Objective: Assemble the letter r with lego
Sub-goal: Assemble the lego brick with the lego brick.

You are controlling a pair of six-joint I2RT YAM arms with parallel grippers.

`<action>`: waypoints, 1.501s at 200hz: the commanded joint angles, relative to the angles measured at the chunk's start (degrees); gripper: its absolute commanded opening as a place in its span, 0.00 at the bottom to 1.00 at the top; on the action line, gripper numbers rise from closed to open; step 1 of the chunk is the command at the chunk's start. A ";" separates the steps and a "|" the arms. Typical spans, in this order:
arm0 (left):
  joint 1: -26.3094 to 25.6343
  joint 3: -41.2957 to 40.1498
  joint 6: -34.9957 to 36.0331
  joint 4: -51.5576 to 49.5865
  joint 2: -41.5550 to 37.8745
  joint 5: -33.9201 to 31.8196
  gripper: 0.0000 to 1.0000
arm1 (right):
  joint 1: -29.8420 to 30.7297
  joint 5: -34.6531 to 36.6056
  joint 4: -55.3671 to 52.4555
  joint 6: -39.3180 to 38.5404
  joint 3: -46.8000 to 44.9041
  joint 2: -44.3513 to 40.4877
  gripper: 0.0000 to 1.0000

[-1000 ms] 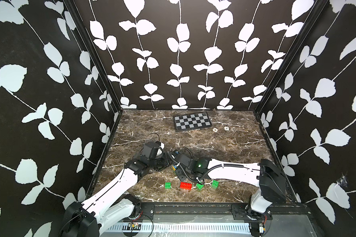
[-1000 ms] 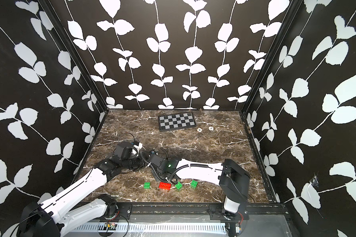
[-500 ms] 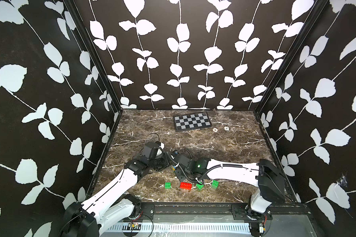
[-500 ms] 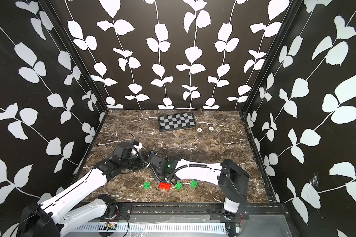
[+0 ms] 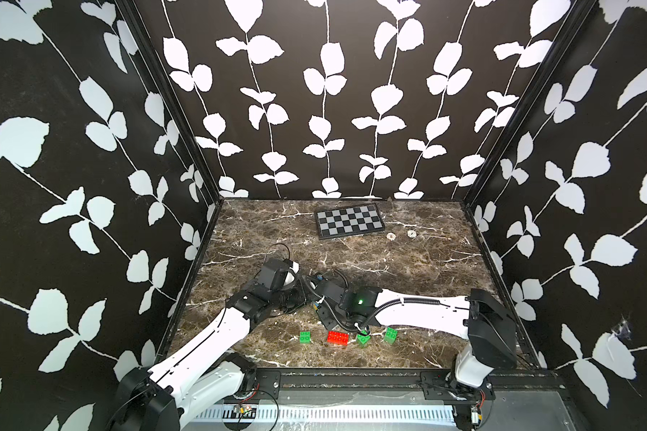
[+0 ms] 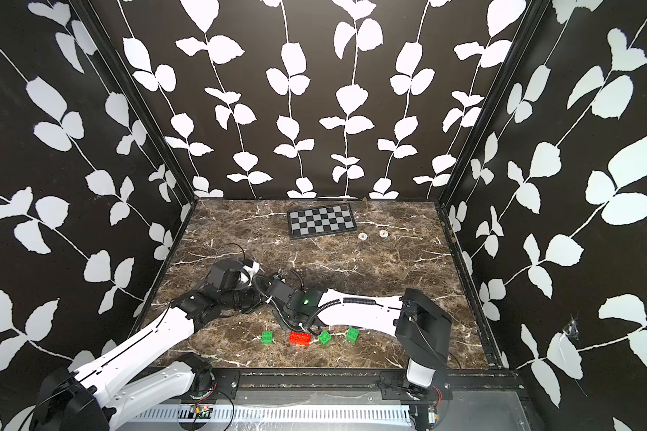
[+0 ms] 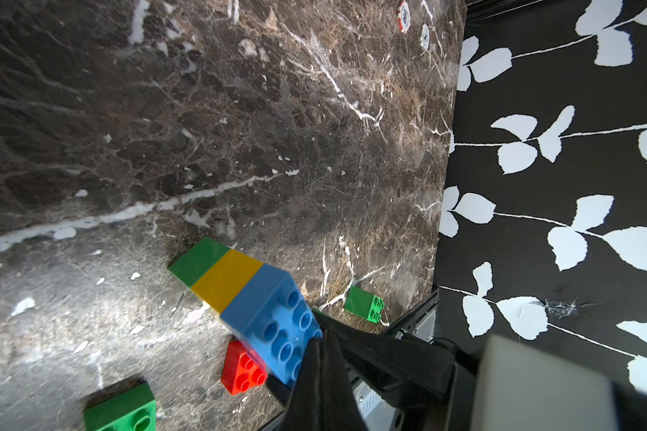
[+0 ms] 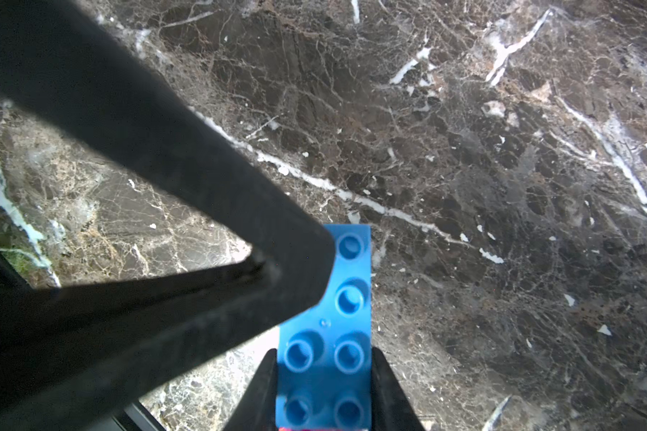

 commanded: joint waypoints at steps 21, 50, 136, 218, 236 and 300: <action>0.01 -0.71 0.16 -0.08 -1.07 0.65 0.00 | 0.40 1.62 1.61 0.89 -2.41 -2.66 0.00; -0.02 0.00 0.29 -0.17 -0.43 0.81 0.00 | 0.45 1.25 1.32 0.80 -1.92 -1.81 0.00; -0.02 1.05 0.55 -0.43 1.02 0.74 0.00 | 0.92 1.12 1.36 0.90 -2.45 -2.06 0.00; -0.02 0.40 0.35 -0.41 0.93 0.57 0.00 | 1.19 1.88 1.72 0.70 -2.85 -1.80 0.00; -0.07 0.33 0.29 -0.43 0.89 0.57 0.00 | 1.19 1.95 1.59 0.76 -2.78 -1.74 0.00; -0.18 -1.05 -0.52 -1.44 1.33 0.22 0.00 | 1.30 2.17 1.32 0.91 -2.45 -1.40 0.00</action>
